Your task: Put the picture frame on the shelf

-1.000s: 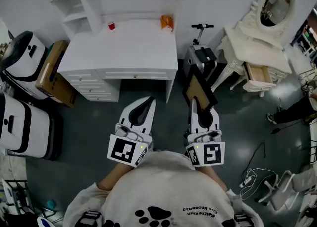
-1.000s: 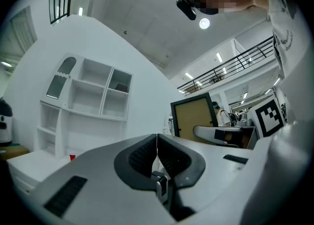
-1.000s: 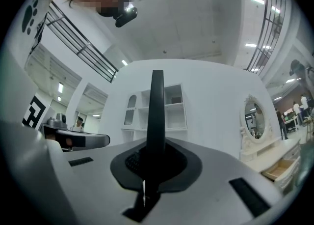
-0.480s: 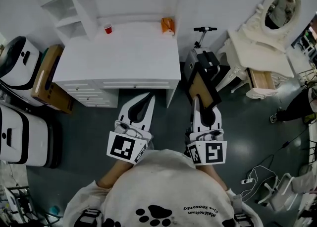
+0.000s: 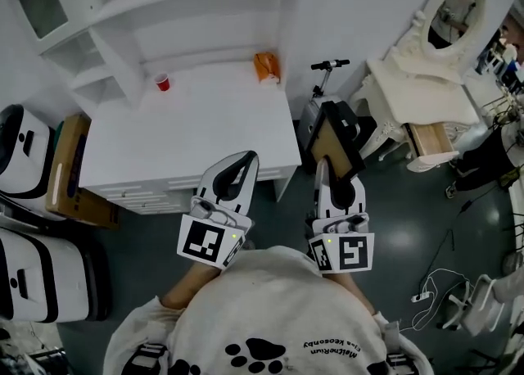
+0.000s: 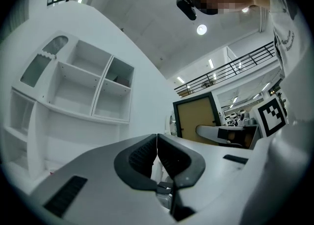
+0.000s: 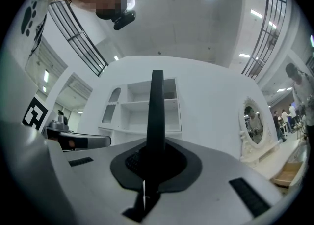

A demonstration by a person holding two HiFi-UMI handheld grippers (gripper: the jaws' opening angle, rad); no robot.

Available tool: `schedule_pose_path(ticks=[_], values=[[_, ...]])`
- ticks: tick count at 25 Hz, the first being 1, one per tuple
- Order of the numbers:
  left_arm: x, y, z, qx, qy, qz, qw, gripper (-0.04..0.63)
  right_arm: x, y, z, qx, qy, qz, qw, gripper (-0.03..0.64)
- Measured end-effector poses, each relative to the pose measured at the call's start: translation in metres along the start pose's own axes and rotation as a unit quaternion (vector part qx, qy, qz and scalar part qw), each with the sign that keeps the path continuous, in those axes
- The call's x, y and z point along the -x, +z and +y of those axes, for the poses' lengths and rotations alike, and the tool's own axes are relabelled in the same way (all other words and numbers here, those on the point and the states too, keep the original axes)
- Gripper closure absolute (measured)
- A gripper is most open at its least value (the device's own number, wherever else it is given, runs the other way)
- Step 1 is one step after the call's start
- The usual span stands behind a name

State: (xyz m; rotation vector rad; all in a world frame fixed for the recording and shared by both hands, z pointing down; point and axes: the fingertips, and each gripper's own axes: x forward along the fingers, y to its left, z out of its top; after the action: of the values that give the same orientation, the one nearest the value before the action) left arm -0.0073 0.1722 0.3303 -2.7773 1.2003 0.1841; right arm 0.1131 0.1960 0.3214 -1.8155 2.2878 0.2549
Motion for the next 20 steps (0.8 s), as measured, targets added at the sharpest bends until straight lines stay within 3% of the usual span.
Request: schedule_pose_path(ticks=[5, 13, 20], values=[[-0.021, -0.002, 0.042, 0.003, -0.021, -0.006, 0.9998, 0.574, -0.045, -0.012, 0.006, -0.006, -0.019, -0.001, 1.0, 0.577], [-0.023, -0.028, 0.096, 0.034, -0.017, 0.006, 0.9992, 0.574, -0.087, -0.037, 0.041, 0.003, -0.008, 0.029, 1.0, 0.577], [-0.02, -0.031, 0.123, 0.039, -0.013, 0.009, 0.9991, 0.574, -0.106, -0.042, 0.054, -0.004, -0.005, 0.034, 0.999, 0.577]])
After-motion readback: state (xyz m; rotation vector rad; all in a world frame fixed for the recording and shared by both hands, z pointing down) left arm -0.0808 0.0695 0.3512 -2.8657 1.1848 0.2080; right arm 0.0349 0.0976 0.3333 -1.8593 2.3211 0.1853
